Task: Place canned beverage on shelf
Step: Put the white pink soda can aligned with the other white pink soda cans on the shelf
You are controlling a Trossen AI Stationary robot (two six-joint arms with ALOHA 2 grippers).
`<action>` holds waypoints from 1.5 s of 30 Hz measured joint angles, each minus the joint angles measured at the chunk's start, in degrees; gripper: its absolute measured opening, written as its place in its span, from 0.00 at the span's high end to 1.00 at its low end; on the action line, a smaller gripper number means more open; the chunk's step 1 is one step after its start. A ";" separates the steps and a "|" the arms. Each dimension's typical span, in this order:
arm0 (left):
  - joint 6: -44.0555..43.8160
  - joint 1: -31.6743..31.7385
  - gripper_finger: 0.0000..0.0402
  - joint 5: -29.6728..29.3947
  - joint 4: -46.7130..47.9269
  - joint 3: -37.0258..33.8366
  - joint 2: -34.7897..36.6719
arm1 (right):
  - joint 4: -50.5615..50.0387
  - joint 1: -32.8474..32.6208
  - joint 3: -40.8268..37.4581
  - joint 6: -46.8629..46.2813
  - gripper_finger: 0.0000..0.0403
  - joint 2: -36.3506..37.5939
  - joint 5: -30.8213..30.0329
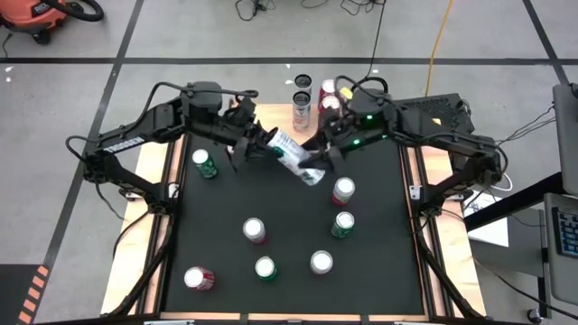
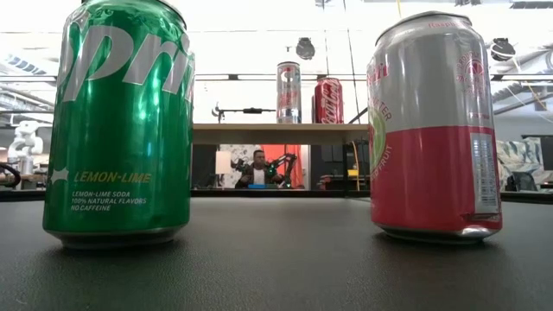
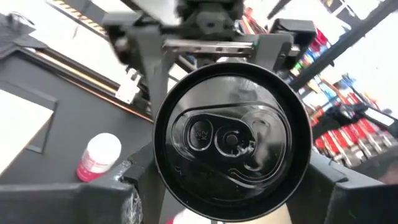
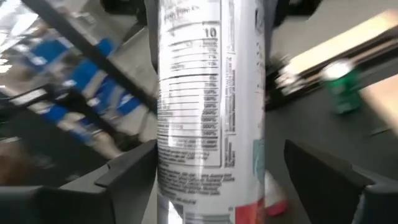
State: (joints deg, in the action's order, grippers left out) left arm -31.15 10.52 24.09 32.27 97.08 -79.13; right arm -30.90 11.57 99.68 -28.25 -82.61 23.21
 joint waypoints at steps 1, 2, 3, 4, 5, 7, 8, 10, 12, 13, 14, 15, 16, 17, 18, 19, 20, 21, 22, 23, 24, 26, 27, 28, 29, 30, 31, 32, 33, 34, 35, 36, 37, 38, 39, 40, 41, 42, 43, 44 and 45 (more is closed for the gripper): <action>-0.12 0.00 0.39 -0.68 -0.47 0.00 0.00 | -0.51 0.00 0.00 1.15 0.20 0.81 -2.20; -0.56 0.00 0.39 -1.52 -0.77 0.00 0.00 | -0.85 0.00 0.00 2.17 0.20 1.64 -4.28; -1.34 -0.06 0.39 -1.95 -0.81 0.00 0.00 | -1.23 0.02 0.00 3.10 0.20 2.50 -6.66; -1.69 -0.16 0.39 -1.99 -0.78 0.00 0.00 | -1.63 0.11 0.00 3.77 0.20 3.44 -9.25; -2.49 -0.27 0.39 -2.04 -0.86 0.00 -0.07 | -2.20 0.24 0.00 4.38 0.20 4.29 -11.34; -3.37 -0.43 0.39 -2.21 -1.00 0.00 -0.22 | -3.27 0.37 0.00 5.58 0.20 5.82 -14.81; -4.26 -0.43 0.39 -2.69 -0.92 0.01 -0.29 | -4.10 0.36 0.00 6.30 0.20 6.44 -16.45; -5.88 -0.26 0.39 -4.94 -1.16 0.02 -0.73 | -5.91 0.04 0.00 7.59 0.20 7.81 -18.16; -7.18 -0.15 0.39 -7.55 -1.98 0.02 -1.11 | -6.84 -0.35 0.00 8.16 0.20 8.41 -18.32; -7.52 -0.15 0.39 -8.43 -1.89 0.02 -1.21 | -7.10 -0.43 0.00 8.18 0.20 8.69 -18.35; -7.92 -0.17 0.39 -9.11 -1.56 0.02 -1.25 | -7.74 -0.60 0.00 8.18 0.20 8.86 -18.24; -8.68 -0.21 0.39 -9.74 -1.48 0.02 -1.33 | -8.05 -0.85 0.00 8.21 0.20 8.82 -18.17; -9.04 -0.24 0.39 -10.32 -1.77 0.06 -1.63 | -8.10 -1.16 0.00 8.38 0.20 8.72 -18.05; -9.59 -0.25 0.39 -10.63 -2.23 0.14 -1.83 | -8.58 -1.52 0.00 8.70 0.20 8.66 -18.31; -10.28 -0.15 0.39 -10.74 -2.32 0.15 -1.95 | -9.42 -1.96 0.00 9.24 0.20 8.44 -18.51; -10.63 -0.08 0.39 -11.15 -1.87 0.13 -2.06 | -9.73 -2.53 0.00 9.79 0.20 8.08 -18.90; -11.43 -0.04 0.39 -12.16 -1.39 0.13 -2.32 | -10.07 -3.07 0.00 10.49 0.20 7.82 -19.25; -12.13 -0.04 0.39 -13.17 -1.58 0.13 -2.70 | -11.01 -3.59 0.00 11.18 0.20 7.64 -19.82; -13.10 -0.03 0.39 -13.87 -2.09 0.13 -2.98 | -11.76 -3.97 -0.05 11.82 0.20 7.35 -20.39; -13.94 0.01 0.39 -14.45 -2.28 0.13 -3.18 | -11.67 -4.46 -0.07 12.42 0.20 7.01 -21.13; -14.84 0.00 0.39 -14.90 -1.99 0.12 -3.30 | -11.23 -4.95 -0.07 12.80 0.19 6.79 -21.72; -16.46 0.00 0.39 -16.22 -2.13 0.11 -4.14 | -11.64 -5.44 -0.07 13.97 0.16 6.74 -23.16; -17.24 -0.06 0.39 -16.99 -2.85 0.11 -4.41 | -11.86 -5.66 -0.07 14.51 0.15 6.75 -23.45; -18.09 -0.04 0.39 -17.60 -3.02 0.11 -4.56 | -12.00 -5.81 -0.07 15.27 0.13 6.76 -23.87; -18.99 -0.04 0.39 -18.08 -2.58 0.11 -4.80 | -12.61 -6.04 -0.04 15.81 0.11 6.79 -24.67; -19.55 -0.04 0.39 -18.55 -2.75 0.11 -5.29 | -13.76 -6.09 -0.04 16.43 0.10 6.82 -25.20; -20.18 -0.04 0.39 -19.02 -4.03 0.11 -5.73 | -14.81 -6.11 -0.04 17.13 0.09 6.82 -25.82; -20.96 -0.04 0.39 -19.65 -5.40 0.11 -6.12 | -15.87 -6.08 -0.04 17.79 0.08 6.78 -26.31; -21.43 -0.04 0.39 -20.26 -5.82 0.11 -6.45 | -16.96 -6.08 -0.04 18.45 0.07 6.76 -26.38; -22.25 -0.05 0.39 -20.67 -5.60 0.11 -6.87 | -17.91 -6.08 -0.04 19.03 0.07 6.76 -26.18; -22.71 -0.15 0.39 -20.87 -5.90 0.11 -7.40 | -18.82 -6.01 -0.04 19.88 0.07 6.76 -26.25; -23.60 -0.17 0.39 -21.24 -7.16 0.11 -7.91 | -19.65 -6.01 -0.04 20.86 0.07 6.76 -26.49; -24.04 -0.17 0.39 -21.57 -8.27 0.11 -8.37 | -20.24 -6.03 -0.04 21.69 0.07 6.76 -27.42; -24.47 -0.19 0.39 -21.75 -8.70 0.11 -8.98 | -20.98 -6.03 -0.04 22.37 0.07 6.73 -28.17; -25.25 -0.24 0.39 -21.75 -9.28 0.11 -9.48 | -21.54 -6.05 -0.04 23.14 0.08 6.57 -28.71; -25.80 -0.33 0.39 -21.77 -10.21 0.11 -9.90 | -21.82 -6.07 -0.04 23.85 0.09 6.46 -29.28; -26.65 -0.42 0.39 -21.86 -11.09 0.11 -10.36 | -22.18 -6.05 -0.04 24.67 0.09 6.38 -29.41; -27.03 -0.44 0.39 -21.88 -11.42 0.11 -10.88 | -22.60 -6.05 -0.04 25.54 0.10 6.32 -29.42; -27.14 -0.49 0.39 -21.89 -11.59 0.11 -11.26 | -22.57 -6.04 -0.04 26.31 0.11 6.09 -29.54; -27.67 -0.62 0.39 -21.92 -11.82 0.11 -11.62 | -22.60 -6.03 -0.03 26.87 0.12 5.92 -29.67; -28.30 -0.71 0.39 -21.98 -12.02 0.11 -11.87 | -22.87 -6.03 -0.02 27.31 0.13 5.84 -29.72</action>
State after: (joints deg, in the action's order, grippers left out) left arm -59.45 9.81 2.11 20.25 97.19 -91.00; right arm -53.77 5.54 99.66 -0.94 -76.77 -6.50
